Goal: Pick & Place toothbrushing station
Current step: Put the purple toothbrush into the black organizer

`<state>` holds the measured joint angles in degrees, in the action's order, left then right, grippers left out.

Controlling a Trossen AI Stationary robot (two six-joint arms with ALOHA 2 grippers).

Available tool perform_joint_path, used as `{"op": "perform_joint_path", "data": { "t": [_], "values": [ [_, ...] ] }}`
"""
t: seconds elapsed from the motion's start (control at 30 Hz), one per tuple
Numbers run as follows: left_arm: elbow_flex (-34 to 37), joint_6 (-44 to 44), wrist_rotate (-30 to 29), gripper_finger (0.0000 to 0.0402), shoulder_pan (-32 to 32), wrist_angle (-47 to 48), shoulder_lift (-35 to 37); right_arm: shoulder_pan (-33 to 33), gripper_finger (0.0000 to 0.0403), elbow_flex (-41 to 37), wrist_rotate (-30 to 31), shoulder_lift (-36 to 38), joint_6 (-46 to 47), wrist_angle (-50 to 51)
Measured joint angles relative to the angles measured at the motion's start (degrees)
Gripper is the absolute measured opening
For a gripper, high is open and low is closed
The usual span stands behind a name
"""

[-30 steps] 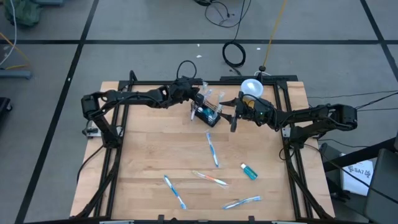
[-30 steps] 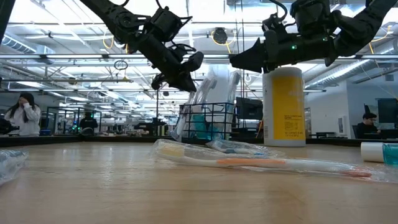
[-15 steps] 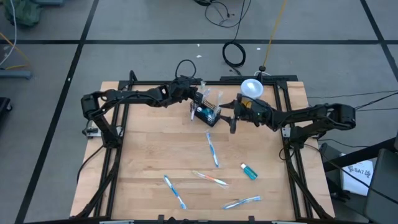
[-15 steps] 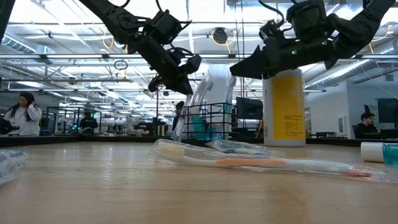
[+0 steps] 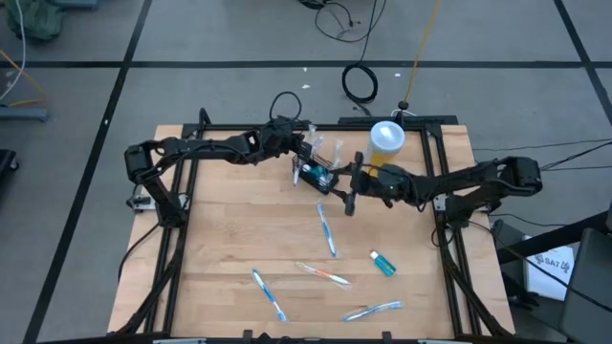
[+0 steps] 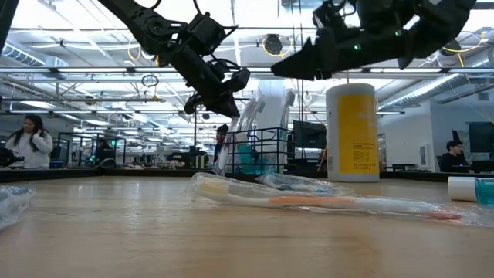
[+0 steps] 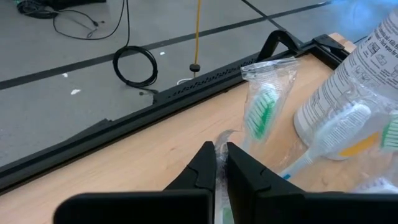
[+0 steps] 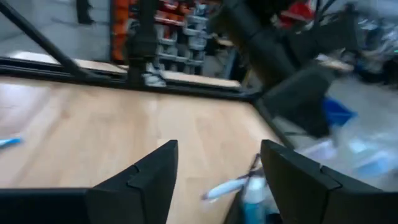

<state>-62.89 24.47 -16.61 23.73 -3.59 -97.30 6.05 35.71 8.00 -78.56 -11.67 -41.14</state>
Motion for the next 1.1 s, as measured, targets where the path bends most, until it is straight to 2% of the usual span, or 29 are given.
{"op": "perform_joint_path", "data": {
  "t": [0.1,0.23,0.33,0.4,0.57,0.67,0.8,0.93,1.1],
  "values": [
    [0.0,-0.2,0.1,0.0014,0.0,0.0,0.0,-1.4,0.0242,0.2,4.1,1.1,-0.8,4.5],
    [0.0,-0.5,0.1,0.0006,0.0,0.0,0.0,-1.1,0.025,0.2,4.2,-0.1,7.7,8.3],
    [0.0,-0.3,0.1,0.0016,-0.1,0.0,0.0,-0.9,0.0251,0.1,7.7,-2.2,10.4,11.8],
    [0.0,-0.4,0.1,0.0015,-0.2,0.0,0.0,-0.9,0.0251,0.2,9.8,-4.5,10.7,10.0],
    [0.0,-0.4,0.1,0.0008,-0.2,-0.1,0.0,-0.5,0.0251,0.2,10.1,-8.7,11.0,4.4],
    [0.0,-0.3,0.1,0.0016,-0.2,0.0,0.0,0.1,0.0251,0.2,12.1,-9.5,13.9,3.3],
    [0.0,-0.9,0.2,0.0006,-0.2,-0.1,0.0,0.7,0.0251,0.2,16.0,-9.5,14.0,4.6],
    [0.0,-1.3,0.2,0.0014,-0.2,-0.1,0.0,1.1,0.0251,0.2,15.8,-9.4,13.8,3.1],
    [0.0,-1.4,1.1,0.0006,-0.2,-0.2,0.0,2.3,0.0251,0.2,11.9,-11.2,17.4,2.9]
  ]
}}
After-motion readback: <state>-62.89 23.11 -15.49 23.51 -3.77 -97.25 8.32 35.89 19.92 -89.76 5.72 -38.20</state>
